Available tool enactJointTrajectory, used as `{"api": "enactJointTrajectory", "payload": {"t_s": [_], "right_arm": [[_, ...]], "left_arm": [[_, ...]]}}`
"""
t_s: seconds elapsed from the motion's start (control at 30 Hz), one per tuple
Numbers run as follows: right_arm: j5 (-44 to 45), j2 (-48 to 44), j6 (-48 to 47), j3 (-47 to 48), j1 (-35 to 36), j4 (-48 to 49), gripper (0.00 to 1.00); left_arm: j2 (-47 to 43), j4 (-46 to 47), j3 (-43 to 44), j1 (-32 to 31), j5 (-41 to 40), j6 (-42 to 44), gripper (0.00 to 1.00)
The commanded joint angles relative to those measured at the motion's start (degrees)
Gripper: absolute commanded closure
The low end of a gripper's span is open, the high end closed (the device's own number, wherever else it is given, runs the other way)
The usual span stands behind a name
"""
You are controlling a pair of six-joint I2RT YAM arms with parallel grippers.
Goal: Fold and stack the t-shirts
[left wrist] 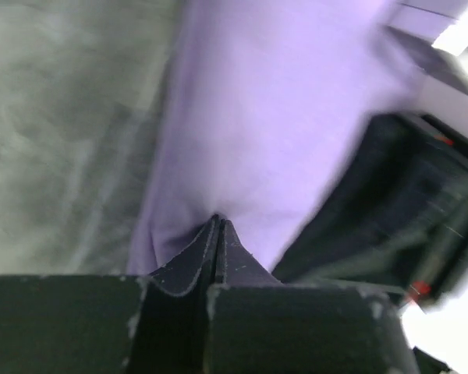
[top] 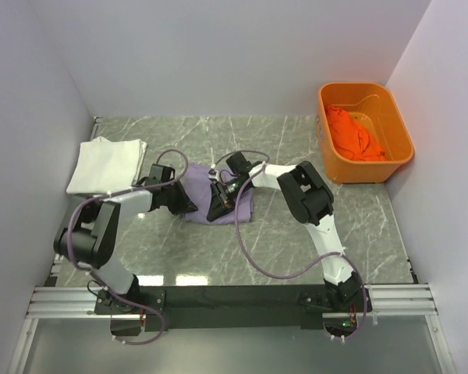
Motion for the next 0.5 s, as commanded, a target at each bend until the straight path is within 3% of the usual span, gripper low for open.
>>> {"api": "enactJointTrajectory", "payload": {"t_s": [0.0, 0.27, 0.47], "right_arm": [[5.2, 0.6, -1.2, 0.3, -1.7, -3.9, 0.75], [6.4, -11.9, -10.8, -7.0, -5.5, -12.5, 0.75], [5.7, -15.9, -13.6, -12.8, -7.5, -12.2, 0.76]], "left_arm": [[3.7, -4.4, 2.0, 1.6, -2.9, 1.5, 0.99], [-2.1, -8.4, 2.9, 1.9, -5.1, 3.0, 0.98], [-13.7, -12.7, 5.5, -0.8, -8.2, 3.1, 0.86]]}}
